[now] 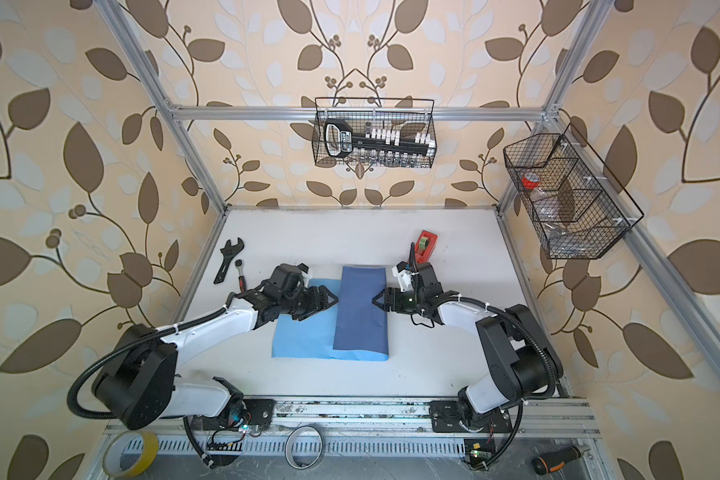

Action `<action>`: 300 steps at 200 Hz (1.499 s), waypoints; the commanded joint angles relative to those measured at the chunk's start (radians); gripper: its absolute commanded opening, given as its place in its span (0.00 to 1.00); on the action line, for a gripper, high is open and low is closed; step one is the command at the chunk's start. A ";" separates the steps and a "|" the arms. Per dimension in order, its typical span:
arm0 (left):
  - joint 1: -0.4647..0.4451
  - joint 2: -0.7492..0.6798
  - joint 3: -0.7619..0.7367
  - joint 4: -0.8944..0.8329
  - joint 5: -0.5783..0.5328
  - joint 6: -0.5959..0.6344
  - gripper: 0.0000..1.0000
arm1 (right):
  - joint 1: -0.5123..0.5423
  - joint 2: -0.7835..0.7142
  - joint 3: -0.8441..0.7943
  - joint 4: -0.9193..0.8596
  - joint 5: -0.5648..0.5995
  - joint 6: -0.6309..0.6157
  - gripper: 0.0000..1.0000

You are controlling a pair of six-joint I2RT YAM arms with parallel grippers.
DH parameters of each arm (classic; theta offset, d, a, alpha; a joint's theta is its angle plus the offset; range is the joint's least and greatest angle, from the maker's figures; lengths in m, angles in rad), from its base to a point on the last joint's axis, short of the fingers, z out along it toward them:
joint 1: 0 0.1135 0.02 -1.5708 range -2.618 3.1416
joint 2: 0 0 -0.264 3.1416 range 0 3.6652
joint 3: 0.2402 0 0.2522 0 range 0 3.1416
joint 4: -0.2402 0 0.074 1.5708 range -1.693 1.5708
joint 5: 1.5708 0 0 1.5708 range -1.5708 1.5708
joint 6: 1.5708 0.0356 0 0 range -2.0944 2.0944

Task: Wrap the gift box in paper
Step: 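Release the flap with the left gripper and move to the nearer paper edge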

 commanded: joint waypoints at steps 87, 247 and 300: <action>0.261 -0.210 -0.193 -0.223 -0.262 0.039 0.90 | 0.013 0.031 -0.043 -0.095 0.092 -0.039 0.72; 0.258 -0.287 -0.288 -0.216 0.051 0.051 0.71 | 0.022 0.038 -0.038 -0.088 0.095 -0.036 0.71; 0.258 -0.234 -0.272 -0.129 0.079 0.073 0.72 | 0.024 0.036 -0.036 -0.092 0.095 -0.037 0.71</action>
